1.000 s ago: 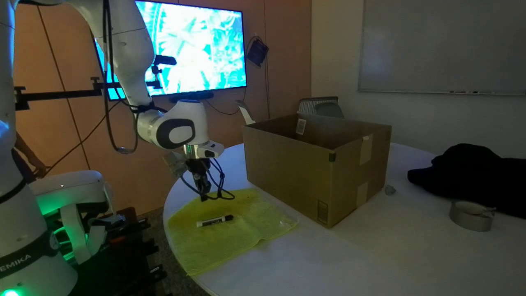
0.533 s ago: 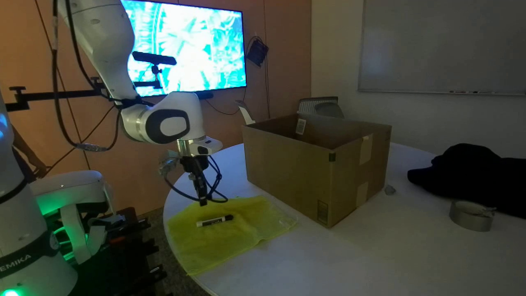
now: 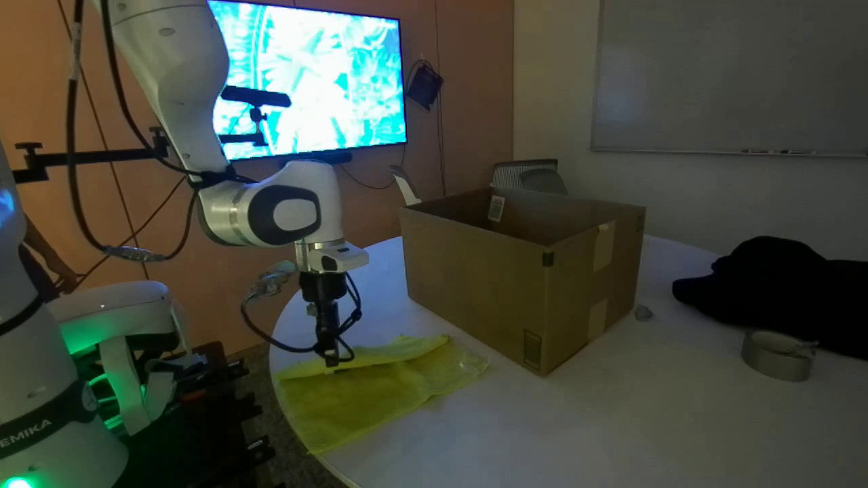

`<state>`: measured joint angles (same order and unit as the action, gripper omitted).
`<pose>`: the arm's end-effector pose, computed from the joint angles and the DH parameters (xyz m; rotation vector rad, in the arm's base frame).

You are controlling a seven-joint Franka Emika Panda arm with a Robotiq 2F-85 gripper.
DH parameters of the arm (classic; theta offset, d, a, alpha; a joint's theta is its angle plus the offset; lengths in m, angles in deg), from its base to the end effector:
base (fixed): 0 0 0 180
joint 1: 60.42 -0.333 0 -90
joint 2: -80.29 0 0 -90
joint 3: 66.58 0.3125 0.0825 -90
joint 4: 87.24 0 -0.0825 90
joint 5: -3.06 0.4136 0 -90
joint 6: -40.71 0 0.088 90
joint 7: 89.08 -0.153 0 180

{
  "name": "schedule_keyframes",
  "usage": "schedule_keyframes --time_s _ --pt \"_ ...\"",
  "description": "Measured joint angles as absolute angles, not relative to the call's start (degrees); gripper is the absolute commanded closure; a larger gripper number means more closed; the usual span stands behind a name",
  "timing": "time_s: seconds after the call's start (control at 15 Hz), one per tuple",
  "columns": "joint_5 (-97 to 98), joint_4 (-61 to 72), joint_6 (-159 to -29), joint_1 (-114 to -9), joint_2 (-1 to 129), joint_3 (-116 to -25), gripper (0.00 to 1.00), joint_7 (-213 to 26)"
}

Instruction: Put the black marker in the yellow fabric, wrap it and put it in the box

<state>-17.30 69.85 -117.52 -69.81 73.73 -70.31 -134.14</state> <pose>0.3824 0.0451 0.0993 2.9439 -0.5219 -0.0486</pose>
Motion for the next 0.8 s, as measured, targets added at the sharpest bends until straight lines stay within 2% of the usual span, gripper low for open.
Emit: schedule_keyframes --time_s 0.4,0.53,0.8 --pt "-16.24 69.37 -117.63 -69.74 71.28 -70.32 0.05 -135.07" --pt "-16.24 69.4 -117.63 -69.74 71.27 -70.53 0.0 -135.51" --pt "-16.24 69.69 -119.13 -69.08 70.67 -71.29 0.0 -135.35"
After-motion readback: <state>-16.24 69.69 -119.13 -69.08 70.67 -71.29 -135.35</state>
